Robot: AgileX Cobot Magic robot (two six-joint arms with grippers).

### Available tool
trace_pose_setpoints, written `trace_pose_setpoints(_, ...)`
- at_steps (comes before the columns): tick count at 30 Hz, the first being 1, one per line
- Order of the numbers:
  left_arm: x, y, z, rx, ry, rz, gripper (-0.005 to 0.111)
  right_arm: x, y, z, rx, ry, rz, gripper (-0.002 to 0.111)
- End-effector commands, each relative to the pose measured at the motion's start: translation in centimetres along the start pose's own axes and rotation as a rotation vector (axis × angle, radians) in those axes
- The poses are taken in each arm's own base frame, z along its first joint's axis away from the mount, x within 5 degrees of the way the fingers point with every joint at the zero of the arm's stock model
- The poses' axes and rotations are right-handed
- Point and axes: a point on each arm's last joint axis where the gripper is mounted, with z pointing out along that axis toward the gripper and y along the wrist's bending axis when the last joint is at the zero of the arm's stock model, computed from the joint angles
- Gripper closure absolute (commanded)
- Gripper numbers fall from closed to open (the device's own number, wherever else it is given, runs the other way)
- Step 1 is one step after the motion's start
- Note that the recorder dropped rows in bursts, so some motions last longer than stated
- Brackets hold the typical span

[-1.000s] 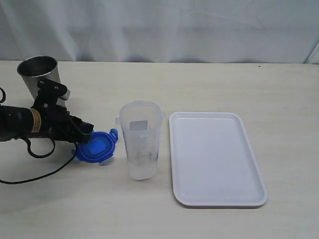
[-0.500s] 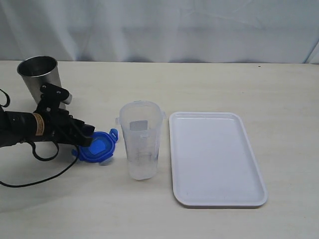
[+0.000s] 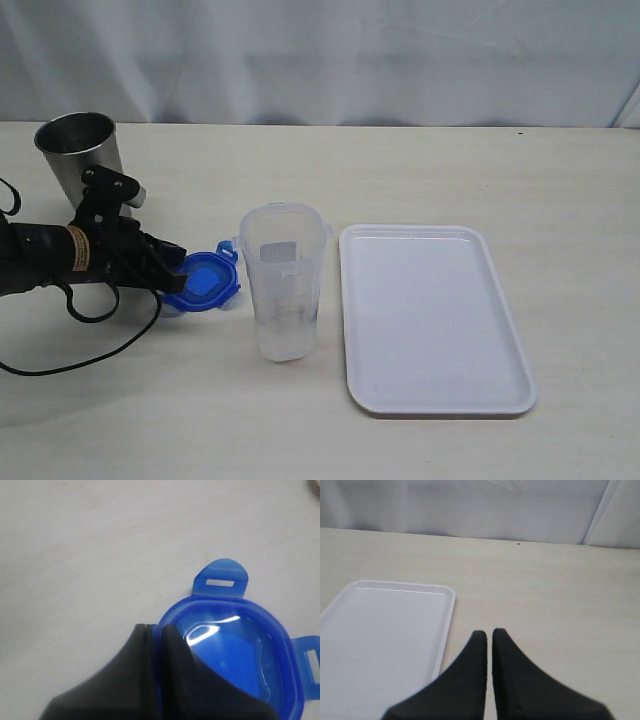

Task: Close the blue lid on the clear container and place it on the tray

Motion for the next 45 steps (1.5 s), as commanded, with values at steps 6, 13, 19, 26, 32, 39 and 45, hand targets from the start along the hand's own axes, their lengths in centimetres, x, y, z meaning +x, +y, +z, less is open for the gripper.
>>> trace_pose_setpoints(6, -2.5, -0.2, -2.5, -0.044, -0.051, 0.059, 0.107, 0.1, 0.0, 0.0, 0.006, -0.003, -0.002, 0.104)
trace_pose_setpoints(13, -5.2, -0.8, -5.1, -0.054, -0.153, 0.101, 0.107, 0.1, 0.0, 0.0, 0.006, -0.003, -0.002, 0.104)
trace_pose_setpoints(19, -8.1, -2.1, -7.9, -0.013, -0.31, 0.171, 0.107, 0.1, 0.0, 0.0, 0.006, -0.003, -0.002, 0.104)
trace_pose_setpoints(26, -10.5, -4.2, -10.6, 0.045, -0.473, 0.272, 0.107, 0.1, 0.0, 0.0, 0.006, -0.003, -0.002, 0.104)
trace_pose_setpoints(32, -13.6, -7.8, -12.7, -0.137, -0.435, 0.518, 0.107, 0.1, 0.0, 0.0, 0.006, -0.003, -0.002, 0.104)
trace_pose_setpoints(39, -16.2, -13.0, -12.7, -0.266, -0.205, 0.898, 0.107, 0.1, 0.0, 0.0, 0.006, -0.003, -0.002, 0.104)
trace_pose_setpoints(45, -15.7, -16.3, -12.5, -0.235, -0.175, 1.223, 0.107, 0.1, 0.0, 0.0, 0.006, -0.003, -0.002, 0.104)
